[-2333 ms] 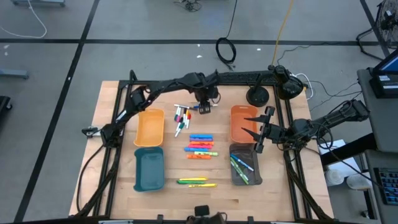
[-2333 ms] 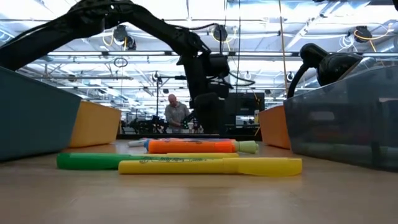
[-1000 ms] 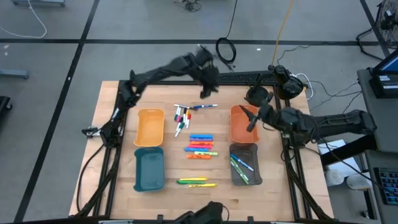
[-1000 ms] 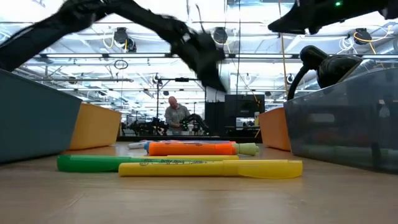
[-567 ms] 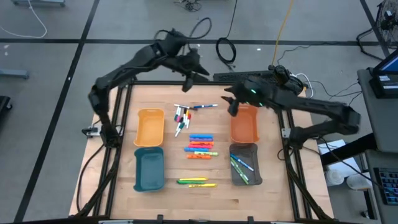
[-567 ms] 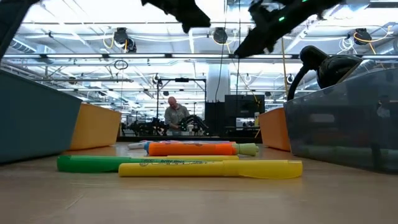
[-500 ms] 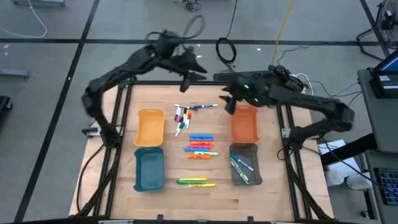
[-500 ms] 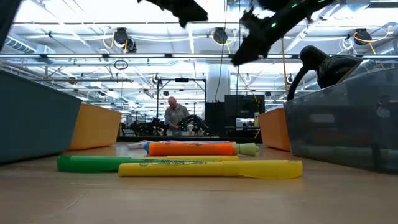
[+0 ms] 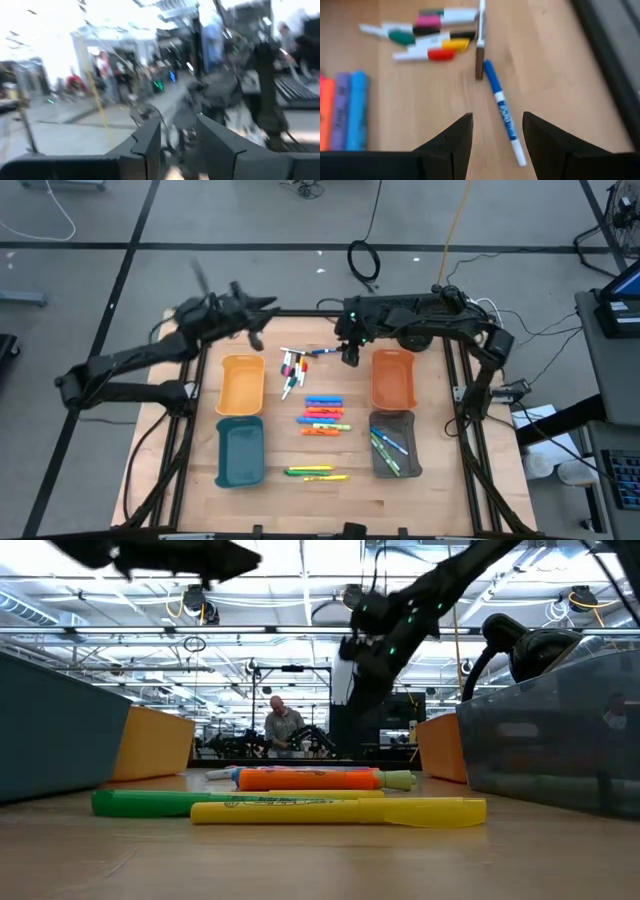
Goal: Pick & Place Markers
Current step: Put the blue dry erase marker into the black bin
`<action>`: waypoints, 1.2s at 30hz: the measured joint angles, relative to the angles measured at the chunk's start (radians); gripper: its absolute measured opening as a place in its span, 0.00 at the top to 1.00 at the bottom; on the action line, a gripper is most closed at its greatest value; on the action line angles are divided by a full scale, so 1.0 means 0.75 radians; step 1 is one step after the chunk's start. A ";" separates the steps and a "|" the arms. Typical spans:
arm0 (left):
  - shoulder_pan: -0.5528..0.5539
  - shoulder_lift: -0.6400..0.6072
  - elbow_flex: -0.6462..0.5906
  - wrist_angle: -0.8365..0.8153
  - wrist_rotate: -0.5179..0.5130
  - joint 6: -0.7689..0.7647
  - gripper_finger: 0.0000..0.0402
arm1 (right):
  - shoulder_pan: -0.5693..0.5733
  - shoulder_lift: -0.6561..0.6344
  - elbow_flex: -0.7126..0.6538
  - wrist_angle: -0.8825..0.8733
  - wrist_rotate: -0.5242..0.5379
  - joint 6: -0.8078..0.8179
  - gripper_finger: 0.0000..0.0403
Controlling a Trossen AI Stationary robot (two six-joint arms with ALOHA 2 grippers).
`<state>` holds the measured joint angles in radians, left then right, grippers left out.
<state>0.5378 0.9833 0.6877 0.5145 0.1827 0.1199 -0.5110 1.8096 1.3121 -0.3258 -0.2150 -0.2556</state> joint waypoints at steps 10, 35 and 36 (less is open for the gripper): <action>-0.002 -0.326 -0.336 0.155 -0.106 -0.067 0.68 | 0.001 0.216 0.061 0.012 -0.068 0.020 0.60; -0.006 -0.334 -0.347 -0.008 -0.069 -0.127 0.68 | -0.008 0.432 0.369 -0.474 0.186 -0.140 0.69; -0.006 -0.334 -0.347 -0.009 -0.069 -0.127 0.68 | -0.008 0.432 0.368 -0.480 0.183 -0.140 0.70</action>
<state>0.5335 0.7326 0.4278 0.5076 0.1307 0.0246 -0.5171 2.1338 1.5883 -0.6857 -0.0780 -0.3608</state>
